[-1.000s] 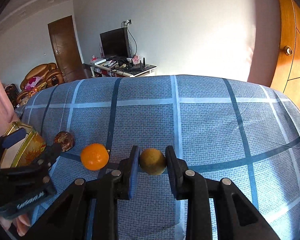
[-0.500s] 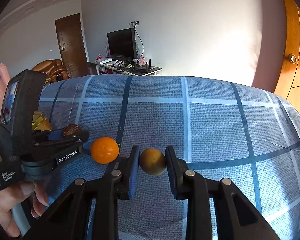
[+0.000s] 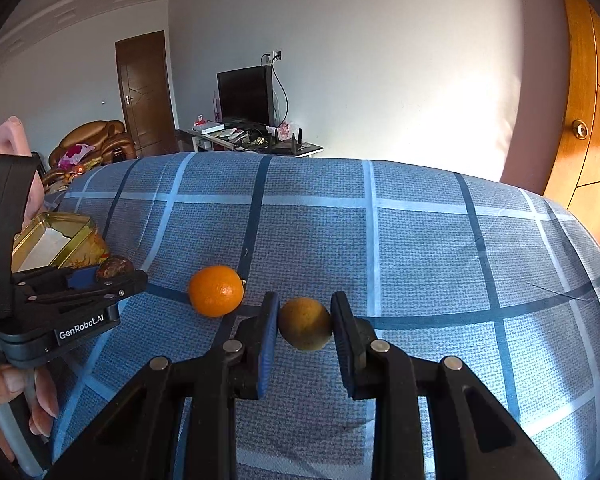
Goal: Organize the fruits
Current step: 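Lift the yellow fruit with the right tool while the left tool lifts the brown fruit, then carry the yellow fruit with the right tool while the left tool carries the brown fruit toward the gold tray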
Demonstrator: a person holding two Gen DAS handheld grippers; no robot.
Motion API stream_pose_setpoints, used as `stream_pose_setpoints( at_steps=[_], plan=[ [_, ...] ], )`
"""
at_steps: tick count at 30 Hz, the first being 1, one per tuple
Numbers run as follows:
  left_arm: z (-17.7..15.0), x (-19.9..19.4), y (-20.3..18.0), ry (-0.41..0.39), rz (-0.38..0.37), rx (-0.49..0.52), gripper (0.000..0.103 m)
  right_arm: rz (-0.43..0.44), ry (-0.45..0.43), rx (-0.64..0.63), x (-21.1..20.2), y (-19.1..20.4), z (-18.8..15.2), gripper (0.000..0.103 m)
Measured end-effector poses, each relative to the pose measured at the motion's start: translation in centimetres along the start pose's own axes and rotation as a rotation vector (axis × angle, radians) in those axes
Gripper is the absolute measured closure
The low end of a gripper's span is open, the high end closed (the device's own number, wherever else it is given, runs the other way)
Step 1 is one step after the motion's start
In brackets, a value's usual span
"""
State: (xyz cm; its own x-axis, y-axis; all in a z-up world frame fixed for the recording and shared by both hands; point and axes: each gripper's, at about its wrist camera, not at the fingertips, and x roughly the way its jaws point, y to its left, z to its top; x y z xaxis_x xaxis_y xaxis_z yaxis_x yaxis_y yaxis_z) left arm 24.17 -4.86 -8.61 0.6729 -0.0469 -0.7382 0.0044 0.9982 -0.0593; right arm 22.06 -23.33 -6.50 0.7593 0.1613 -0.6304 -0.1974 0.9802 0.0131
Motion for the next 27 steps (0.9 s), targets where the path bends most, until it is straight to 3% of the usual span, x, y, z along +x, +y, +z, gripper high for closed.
stream_pose_setpoints(
  at_steps=[13,27],
  plan=[
    [-1.3,-1.8,0.3,-0.044,-0.020,0.023,0.062,-0.011,-0.048,-0.020,-1.5,0.9,-0.7,0.075],
    [-3.0,-6.0,-1.3,-0.197,0.012,0.119,0.062,-0.018,-0.106,-0.047,-3.3,1.8,-1.5,0.075]
  ],
)
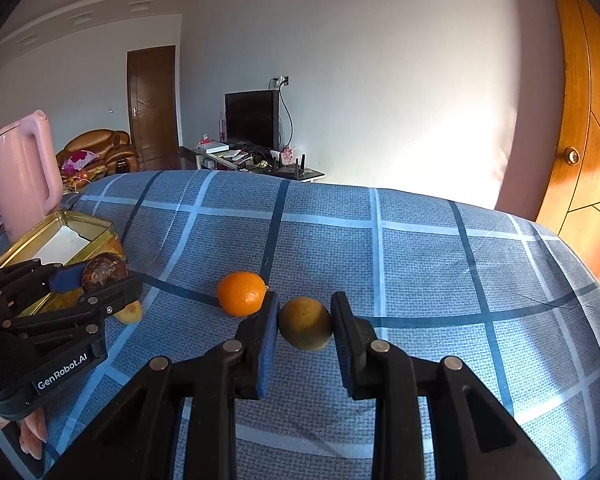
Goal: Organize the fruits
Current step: 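Carry the yellow fruit with the right tool while the left tool carries the brown fruit toward the gold tray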
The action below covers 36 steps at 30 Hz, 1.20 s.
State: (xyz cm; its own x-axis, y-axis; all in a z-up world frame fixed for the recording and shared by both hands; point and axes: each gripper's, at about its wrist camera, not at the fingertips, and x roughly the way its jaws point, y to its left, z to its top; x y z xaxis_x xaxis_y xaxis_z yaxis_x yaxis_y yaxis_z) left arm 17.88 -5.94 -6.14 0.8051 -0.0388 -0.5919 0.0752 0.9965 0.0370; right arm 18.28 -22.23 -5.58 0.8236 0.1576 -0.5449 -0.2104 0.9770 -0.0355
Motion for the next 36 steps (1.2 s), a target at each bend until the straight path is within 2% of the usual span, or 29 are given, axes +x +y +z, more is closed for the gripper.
stream_pose_setpoints(
  at_steps=[10,36],
  plan=[
    [-0.7,-2.0,-0.6,-0.058,0.015,0.022,0.062,0.001,-0.049,-0.027,-1.4,0.9,-0.4,0.075],
    [-1.9,-4.3,-0.8,-0.111,0.019,0.031,0.062,0.022,-0.107,-0.048,-3.6,1.7,-1.2,0.075]
  ],
)
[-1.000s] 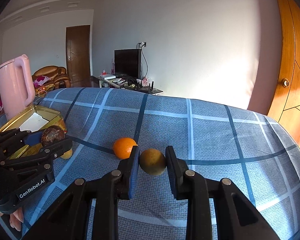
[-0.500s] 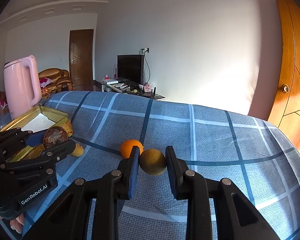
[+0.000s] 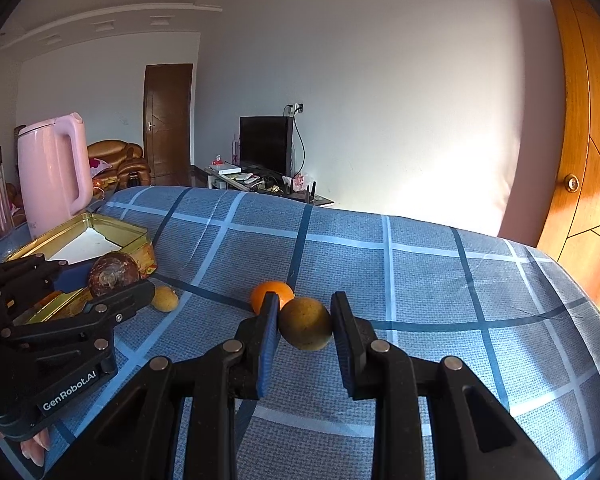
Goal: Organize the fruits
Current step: 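Carry the yellow fruit with the right tool while the left tool carries the brown fruit toward the gold tray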
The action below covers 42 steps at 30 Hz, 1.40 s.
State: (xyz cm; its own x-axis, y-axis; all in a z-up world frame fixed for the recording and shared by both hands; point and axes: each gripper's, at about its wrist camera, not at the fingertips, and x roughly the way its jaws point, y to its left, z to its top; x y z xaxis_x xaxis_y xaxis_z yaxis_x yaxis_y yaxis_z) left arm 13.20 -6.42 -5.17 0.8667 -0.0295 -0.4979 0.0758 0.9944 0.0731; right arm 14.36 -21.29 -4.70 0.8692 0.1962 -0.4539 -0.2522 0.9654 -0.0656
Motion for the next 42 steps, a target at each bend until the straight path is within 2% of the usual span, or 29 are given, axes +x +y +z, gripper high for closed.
stream_pose_setpoints(
  at_steps=[27,42],
  plan=[
    [-1.2,-2.7,-0.1,-0.022,-0.004,0.025,0.062,0.019,-0.045,-0.022,-1.9,1.2,-0.6,0.075],
    [-2.6,-4.6,3.0,-0.016,-0.020,-0.057,0.062,0.060,-0.068,-0.072,-2.6,3.1,-0.7,0.075]
  ],
)
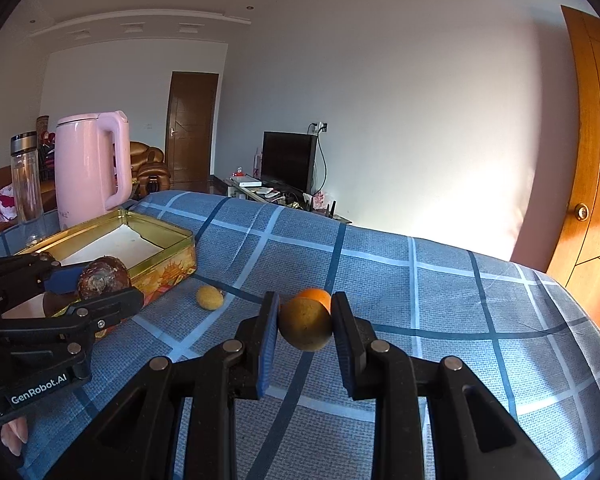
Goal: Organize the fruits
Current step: 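Carry the yellow fruit with the right tool while the left tool carries the brown fruit toward the gold tray, then lower and open the right tool over the tray while the left tool releases the brown fruit into it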
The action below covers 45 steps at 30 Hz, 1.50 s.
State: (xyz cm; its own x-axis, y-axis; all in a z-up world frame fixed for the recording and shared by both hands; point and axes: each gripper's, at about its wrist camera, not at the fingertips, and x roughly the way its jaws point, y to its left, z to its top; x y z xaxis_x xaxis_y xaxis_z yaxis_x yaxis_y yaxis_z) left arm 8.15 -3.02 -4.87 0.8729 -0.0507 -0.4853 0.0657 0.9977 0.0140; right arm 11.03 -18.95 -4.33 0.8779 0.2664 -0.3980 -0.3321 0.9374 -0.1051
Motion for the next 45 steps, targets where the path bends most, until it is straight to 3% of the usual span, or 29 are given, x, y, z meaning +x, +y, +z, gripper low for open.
stream_pose_setpoints(
  at_steps=[19,45],
  plan=[
    [-0.1,-2.9,3.9,-0.048,0.047,-0.049,0.062,0.125,-0.011,-0.042,-1.0,5.0,0.9,0.075],
    [-0.5,-5.2,9.1,-0.078,0.168,-0.075,0.062,0.252,-0.037,-0.075,-1.2,11.0,3.6,0.075]
  ],
)
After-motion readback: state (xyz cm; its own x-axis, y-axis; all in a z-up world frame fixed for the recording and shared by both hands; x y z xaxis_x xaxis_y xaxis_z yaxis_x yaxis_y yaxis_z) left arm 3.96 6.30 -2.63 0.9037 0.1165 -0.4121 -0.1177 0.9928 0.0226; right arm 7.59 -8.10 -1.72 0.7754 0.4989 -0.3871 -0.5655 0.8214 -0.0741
